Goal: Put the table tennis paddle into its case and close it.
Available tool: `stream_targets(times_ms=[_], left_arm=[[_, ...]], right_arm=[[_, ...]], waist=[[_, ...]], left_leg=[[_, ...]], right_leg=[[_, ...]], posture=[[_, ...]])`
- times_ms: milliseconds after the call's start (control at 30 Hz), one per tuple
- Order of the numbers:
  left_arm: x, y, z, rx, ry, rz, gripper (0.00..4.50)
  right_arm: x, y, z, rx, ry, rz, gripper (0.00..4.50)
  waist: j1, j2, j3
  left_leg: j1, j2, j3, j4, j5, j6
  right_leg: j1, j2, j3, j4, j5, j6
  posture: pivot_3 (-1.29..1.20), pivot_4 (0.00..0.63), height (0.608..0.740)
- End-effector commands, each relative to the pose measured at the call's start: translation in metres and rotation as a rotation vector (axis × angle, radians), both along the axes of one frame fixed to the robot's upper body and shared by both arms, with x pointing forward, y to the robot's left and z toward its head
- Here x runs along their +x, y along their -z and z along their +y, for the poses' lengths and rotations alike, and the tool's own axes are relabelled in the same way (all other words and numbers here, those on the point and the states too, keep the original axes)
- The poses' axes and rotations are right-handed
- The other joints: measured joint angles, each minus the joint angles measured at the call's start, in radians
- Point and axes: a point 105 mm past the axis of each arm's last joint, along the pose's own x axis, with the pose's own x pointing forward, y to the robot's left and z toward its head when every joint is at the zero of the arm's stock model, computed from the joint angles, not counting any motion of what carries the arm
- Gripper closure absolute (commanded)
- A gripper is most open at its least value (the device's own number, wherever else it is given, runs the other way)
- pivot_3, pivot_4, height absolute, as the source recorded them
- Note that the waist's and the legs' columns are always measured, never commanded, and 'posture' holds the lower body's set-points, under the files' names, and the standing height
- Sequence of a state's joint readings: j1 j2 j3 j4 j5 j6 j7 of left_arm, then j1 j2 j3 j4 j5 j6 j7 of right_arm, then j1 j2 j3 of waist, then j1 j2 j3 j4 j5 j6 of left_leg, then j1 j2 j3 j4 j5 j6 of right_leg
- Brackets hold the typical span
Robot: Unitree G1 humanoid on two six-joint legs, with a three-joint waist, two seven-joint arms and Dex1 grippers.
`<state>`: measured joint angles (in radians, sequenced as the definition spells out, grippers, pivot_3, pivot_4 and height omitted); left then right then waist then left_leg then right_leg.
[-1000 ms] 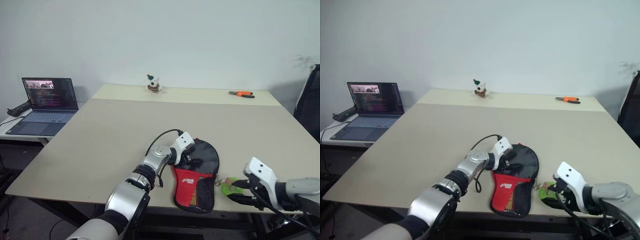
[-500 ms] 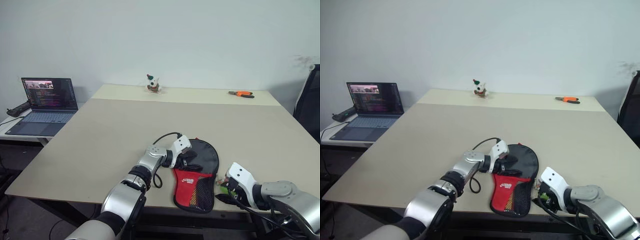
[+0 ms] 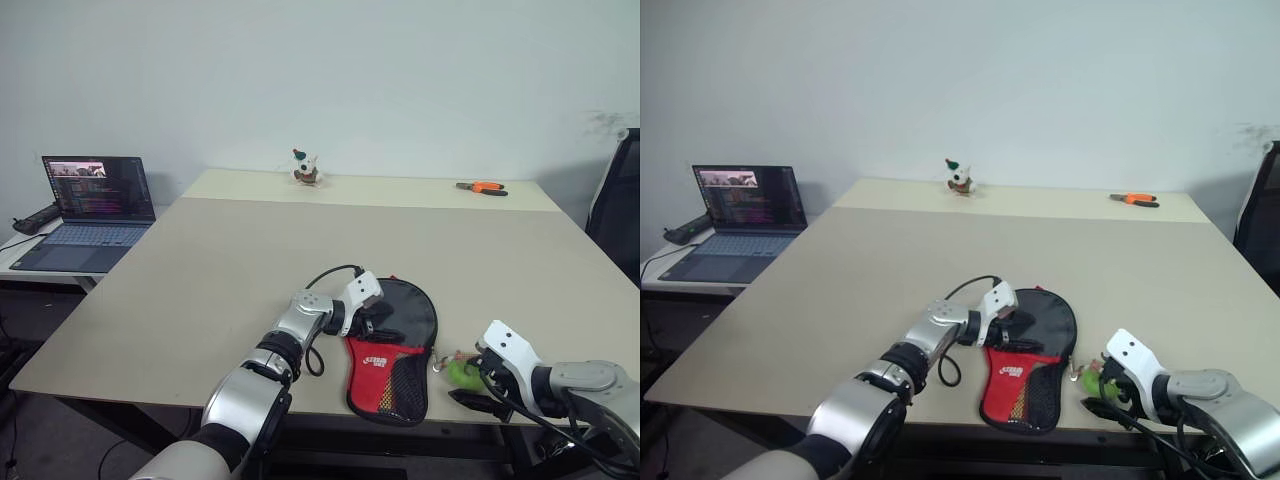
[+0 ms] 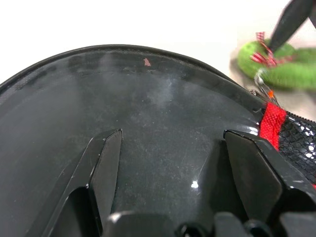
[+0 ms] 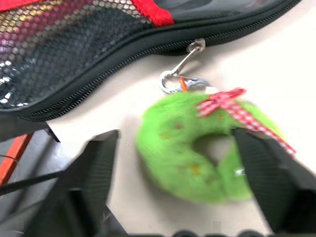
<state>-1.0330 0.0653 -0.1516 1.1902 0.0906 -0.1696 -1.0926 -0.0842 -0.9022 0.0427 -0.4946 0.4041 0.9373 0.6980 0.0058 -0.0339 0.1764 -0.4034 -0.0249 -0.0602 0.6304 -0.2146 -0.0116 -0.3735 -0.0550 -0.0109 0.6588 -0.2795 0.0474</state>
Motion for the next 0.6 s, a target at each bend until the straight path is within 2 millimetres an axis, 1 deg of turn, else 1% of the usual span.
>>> stream_targets(times_ms=[33, 167, 200, 233, 300, 467, 500, 600], left_arm=[[-0.004, 0.007, -0.003, 0.027, 0.02, 0.007, 0.91], [-0.006, 0.01, -0.004, 0.037, 0.027, 0.009, 0.91], [-0.007, 0.011, -0.004, 0.041, 0.03, 0.009, 0.91], [-0.008, 0.012, -0.005, 0.045, 0.035, 0.009, 0.91], [-0.009, 0.014, -0.006, 0.05, 0.045, 0.012, 0.91], [-0.011, 0.017, -0.007, 0.055, 0.052, 0.016, 0.91], [-0.012, 0.017, -0.007, 0.056, 0.053, 0.017, 0.91], [-0.013, 0.02, -0.007, 0.062, 0.055, 0.021, 0.91]], right_arm=[[0.001, 0.003, 0.001, -0.018, -0.007, -0.007, 0.03], [0.005, 0.009, 0.0, -0.048, 0.001, -0.013, 0.03], [0.006, 0.01, 0.0, -0.055, 0.005, -0.02, 0.31], [0.007, 0.009, 0.0, -0.06, 0.004, -0.028, 0.41], [0.009, 0.008, 0.0, -0.066, 0.003, -0.04, 0.93], [0.012, 0.006, -0.002, -0.093, -0.001, -0.069, 2.53], [0.012, 0.005, -0.002, -0.097, -0.001, -0.074, 2.91], [0.011, 0.002, -0.004, -0.094, -0.006, -0.076, 3.83]], waist=[[-0.001, 0.0, 0.0], [-0.002, 0.0, 0.0], [-0.002, 0.0, 0.0], [-0.003, 0.0, 0.0], [-0.003, 0.0, 0.0], [-0.003, 0.0, 0.0], [-0.003, 0.0, 0.0], [-0.003, 0.0, 0.0]], left_leg=[[0.0, 0.0, 0.0, 0.0, 0.0, 0.0], [0.0, 0.0, 0.0, 0.0, 0.0, 0.0], [0.0, 0.0, 0.0, 0.0, 0.0, 0.0], [0.0, 0.0, 0.0, 0.0, 0.0, 0.0], [0.001, 0.0, 0.0, 0.0, 0.0, 0.0], [0.001, 0.0, 0.0, 0.0, 0.0, 0.0], [0.002, 0.0, 0.0, 0.001, 0.0, 0.0], [0.002, 0.0, 0.0, 0.001, 0.0, 0.0]], right_leg=[[0.0, 0.0, 0.0, 0.0, 0.0, 0.0], [0.0, 0.0, 0.0, 0.0, 0.0, 0.0], [0.0, 0.0, 0.0, 0.0, 0.0, 0.0], [0.0, 0.0, 0.0, 0.0, 0.0, 0.0], [0.001, 0.0, 0.0, 0.0, 0.0, 0.0], [0.002, 0.0, 0.0, 0.0, 0.0, 0.0], [0.002, 0.0, 0.0, 0.0, 0.0, 0.0], [0.002, 0.0, 0.0, 0.0, 0.0, 0.0]], posture=[[0.0, 0.15, 0.74], [0.0, 0.15, 0.74], [0.0, 0.15, 0.74], [0.0, 0.15, 0.74], [0.0, 0.15, 0.74], [0.0, 0.15, 0.74], [0.0, 0.15, 0.74], [0.0, 0.15, 0.74]])
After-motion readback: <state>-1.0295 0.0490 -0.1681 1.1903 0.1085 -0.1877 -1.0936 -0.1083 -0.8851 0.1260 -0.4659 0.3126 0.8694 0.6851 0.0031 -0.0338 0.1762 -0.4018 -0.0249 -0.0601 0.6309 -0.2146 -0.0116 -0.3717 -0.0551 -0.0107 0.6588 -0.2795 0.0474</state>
